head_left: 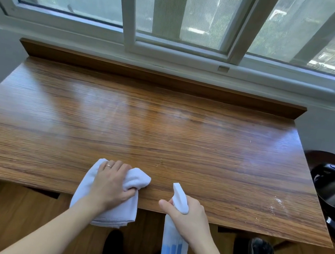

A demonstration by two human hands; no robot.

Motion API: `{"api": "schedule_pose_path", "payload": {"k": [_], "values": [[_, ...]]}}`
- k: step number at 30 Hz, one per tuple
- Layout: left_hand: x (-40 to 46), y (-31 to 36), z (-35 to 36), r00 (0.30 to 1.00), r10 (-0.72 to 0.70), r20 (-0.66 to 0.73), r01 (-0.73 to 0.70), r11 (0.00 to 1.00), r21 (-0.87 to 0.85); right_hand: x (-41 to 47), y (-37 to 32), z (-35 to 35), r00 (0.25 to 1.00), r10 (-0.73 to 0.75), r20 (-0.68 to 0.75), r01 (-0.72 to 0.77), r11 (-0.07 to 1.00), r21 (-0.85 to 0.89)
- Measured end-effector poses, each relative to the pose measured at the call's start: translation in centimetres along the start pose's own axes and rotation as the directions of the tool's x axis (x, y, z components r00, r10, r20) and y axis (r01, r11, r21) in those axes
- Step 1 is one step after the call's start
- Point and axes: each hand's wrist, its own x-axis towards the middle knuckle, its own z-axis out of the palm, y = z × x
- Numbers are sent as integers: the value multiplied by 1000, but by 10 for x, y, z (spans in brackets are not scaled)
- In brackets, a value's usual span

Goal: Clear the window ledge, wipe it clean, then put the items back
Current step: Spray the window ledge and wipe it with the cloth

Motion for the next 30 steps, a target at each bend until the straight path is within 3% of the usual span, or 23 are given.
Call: {"api": "schedule_pose_path", "payload": {"k": [3, 7, 13, 20, 30], "values": [[8, 33, 13, 999, 43, 18, -42, 999, -28, 6, 0, -8, 1000, 6, -25, -5, 999, 40], [29, 64, 24, 999, -7, 53, 8, 1000, -13, 14, -2, -17, 999, 6, -52, -4, 999, 36], [76, 64, 30, 997, 46, 57, -47, 999, 12, 23, -5, -20, 998, 8, -61, -6, 1000, 27], [144, 56, 35, 996, -6, 94, -1, 997, 72, 25, -9, -26, 997, 21, -67, -18, 999, 52], [109, 56, 28, 991, 37, 132, -47, 997, 69, 29, -12, -33, 994, -10, -113, 19, 997, 77]]}}
